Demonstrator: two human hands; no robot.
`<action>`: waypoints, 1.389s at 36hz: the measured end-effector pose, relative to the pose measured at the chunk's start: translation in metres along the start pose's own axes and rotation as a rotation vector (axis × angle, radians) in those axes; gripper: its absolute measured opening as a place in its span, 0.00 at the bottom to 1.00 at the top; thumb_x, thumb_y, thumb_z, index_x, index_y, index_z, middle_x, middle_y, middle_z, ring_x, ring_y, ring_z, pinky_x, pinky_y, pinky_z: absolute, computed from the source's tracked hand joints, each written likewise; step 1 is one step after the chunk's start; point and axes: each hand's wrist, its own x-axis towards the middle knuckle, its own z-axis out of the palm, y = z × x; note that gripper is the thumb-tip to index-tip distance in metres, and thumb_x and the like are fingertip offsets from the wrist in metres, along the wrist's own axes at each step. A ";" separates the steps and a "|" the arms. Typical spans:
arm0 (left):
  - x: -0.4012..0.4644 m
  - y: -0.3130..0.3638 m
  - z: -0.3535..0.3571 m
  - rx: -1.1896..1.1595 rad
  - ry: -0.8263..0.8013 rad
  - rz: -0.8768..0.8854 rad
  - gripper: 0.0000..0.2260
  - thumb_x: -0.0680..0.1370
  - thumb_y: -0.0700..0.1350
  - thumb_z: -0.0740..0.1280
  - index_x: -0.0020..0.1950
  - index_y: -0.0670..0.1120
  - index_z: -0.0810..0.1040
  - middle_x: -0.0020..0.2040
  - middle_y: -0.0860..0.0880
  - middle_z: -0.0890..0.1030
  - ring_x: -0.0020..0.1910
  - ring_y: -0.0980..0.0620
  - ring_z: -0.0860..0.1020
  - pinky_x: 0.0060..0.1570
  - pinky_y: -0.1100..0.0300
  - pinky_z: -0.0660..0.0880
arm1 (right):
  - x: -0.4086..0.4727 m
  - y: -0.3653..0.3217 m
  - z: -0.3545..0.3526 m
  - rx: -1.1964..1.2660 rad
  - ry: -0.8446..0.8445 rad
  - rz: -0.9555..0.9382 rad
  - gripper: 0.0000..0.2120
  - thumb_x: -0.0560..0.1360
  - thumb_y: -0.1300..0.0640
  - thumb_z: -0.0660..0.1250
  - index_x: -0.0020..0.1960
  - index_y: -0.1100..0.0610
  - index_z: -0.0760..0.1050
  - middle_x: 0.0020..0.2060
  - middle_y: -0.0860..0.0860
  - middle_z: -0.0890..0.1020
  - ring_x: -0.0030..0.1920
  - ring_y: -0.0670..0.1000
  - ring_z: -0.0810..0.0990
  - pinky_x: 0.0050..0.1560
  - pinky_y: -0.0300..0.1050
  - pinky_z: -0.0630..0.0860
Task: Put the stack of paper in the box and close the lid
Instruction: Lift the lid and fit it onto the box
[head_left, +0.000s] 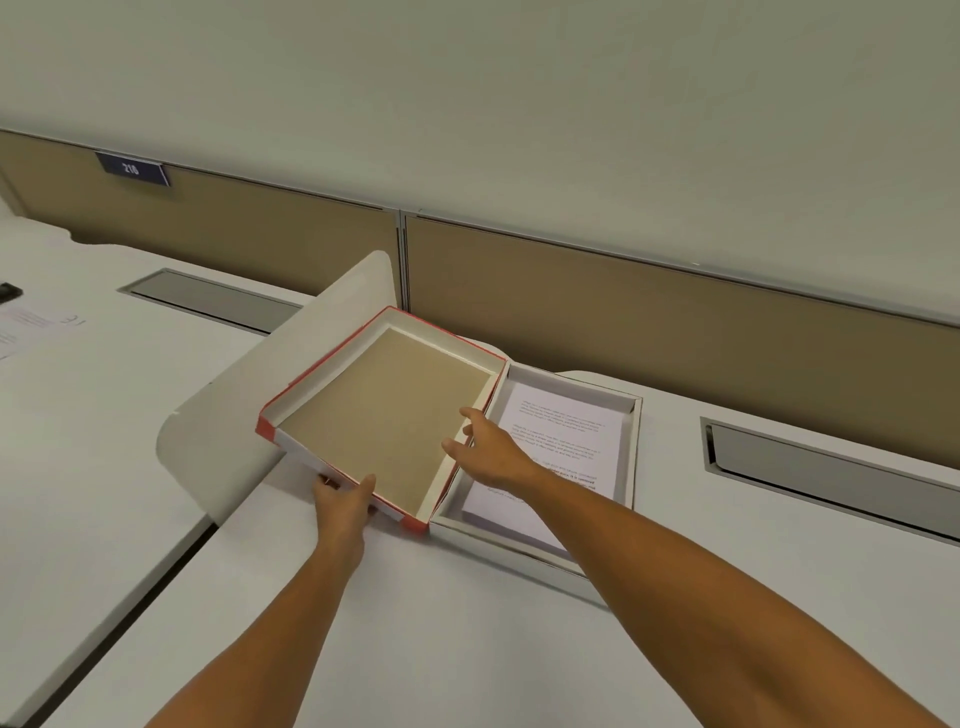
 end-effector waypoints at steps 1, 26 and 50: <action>-0.003 0.001 0.000 -0.005 -0.009 0.029 0.29 0.76 0.34 0.70 0.72 0.48 0.62 0.65 0.45 0.73 0.62 0.42 0.76 0.59 0.42 0.77 | -0.001 -0.001 0.001 0.008 -0.007 0.001 0.32 0.80 0.46 0.64 0.79 0.50 0.55 0.76 0.56 0.67 0.73 0.60 0.69 0.69 0.58 0.71; -0.052 -0.008 0.015 0.464 -0.190 0.503 0.32 0.73 0.41 0.74 0.68 0.53 0.58 0.70 0.42 0.70 0.65 0.40 0.75 0.57 0.52 0.77 | -0.032 -0.063 -0.024 0.617 0.027 -0.018 0.28 0.81 0.39 0.55 0.75 0.55 0.64 0.66 0.53 0.75 0.57 0.53 0.82 0.58 0.50 0.80; -0.035 -0.037 0.020 0.684 -0.271 0.232 0.19 0.83 0.58 0.52 0.62 0.45 0.69 0.57 0.46 0.74 0.53 0.46 0.74 0.52 0.54 0.72 | -0.043 -0.028 -0.096 0.998 0.228 0.211 0.18 0.79 0.49 0.68 0.64 0.59 0.74 0.53 0.55 0.84 0.54 0.57 0.83 0.55 0.55 0.81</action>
